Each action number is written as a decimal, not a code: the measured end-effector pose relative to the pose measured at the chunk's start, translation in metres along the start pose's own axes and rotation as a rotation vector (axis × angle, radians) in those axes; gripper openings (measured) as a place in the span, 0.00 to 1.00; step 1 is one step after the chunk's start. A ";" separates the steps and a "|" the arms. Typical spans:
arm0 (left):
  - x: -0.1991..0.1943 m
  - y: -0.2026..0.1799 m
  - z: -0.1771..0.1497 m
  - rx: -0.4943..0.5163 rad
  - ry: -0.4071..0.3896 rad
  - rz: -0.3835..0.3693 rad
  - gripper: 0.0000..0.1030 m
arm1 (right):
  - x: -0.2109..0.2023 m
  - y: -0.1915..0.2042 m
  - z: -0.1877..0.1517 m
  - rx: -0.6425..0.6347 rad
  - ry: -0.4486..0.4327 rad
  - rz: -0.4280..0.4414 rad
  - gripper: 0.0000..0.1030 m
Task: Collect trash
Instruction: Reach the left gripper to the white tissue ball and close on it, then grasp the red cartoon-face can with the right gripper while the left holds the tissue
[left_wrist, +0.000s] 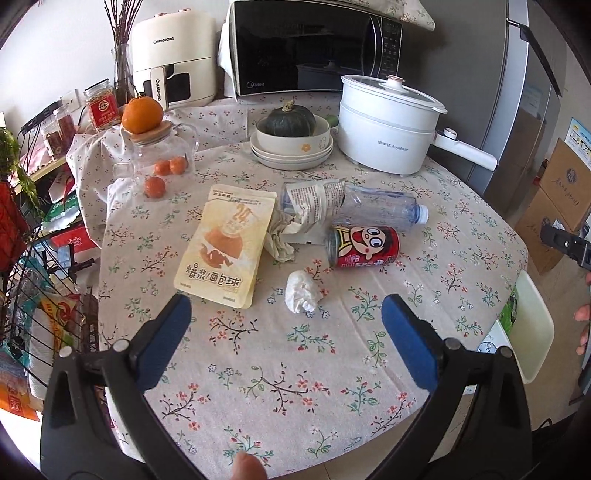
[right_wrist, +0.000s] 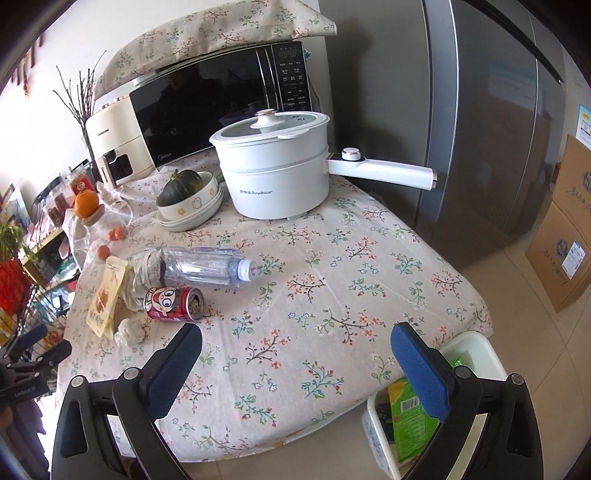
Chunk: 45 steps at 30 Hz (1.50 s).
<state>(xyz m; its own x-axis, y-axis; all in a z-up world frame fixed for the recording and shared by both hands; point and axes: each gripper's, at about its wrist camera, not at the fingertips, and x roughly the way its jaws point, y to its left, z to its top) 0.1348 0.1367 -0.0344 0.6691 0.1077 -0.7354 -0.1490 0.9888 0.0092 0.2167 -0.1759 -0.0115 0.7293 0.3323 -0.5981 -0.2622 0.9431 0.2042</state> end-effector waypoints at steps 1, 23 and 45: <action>0.001 0.005 0.002 -0.002 -0.006 0.005 0.99 | 0.004 0.003 0.001 -0.001 0.014 0.008 1.00; 0.104 -0.003 0.002 -0.024 0.236 -0.175 0.59 | 0.099 0.058 0.003 -0.033 0.171 0.024 1.00; 0.037 0.077 -0.009 -0.094 0.114 -0.138 0.06 | 0.169 0.182 -0.018 -0.140 0.149 0.067 1.00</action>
<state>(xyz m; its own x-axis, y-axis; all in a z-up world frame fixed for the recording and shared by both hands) 0.1418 0.2155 -0.0671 0.6017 -0.0455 -0.7974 -0.1328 0.9788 -0.1561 0.2808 0.0516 -0.0898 0.6088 0.3794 -0.6968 -0.3993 0.9054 0.1441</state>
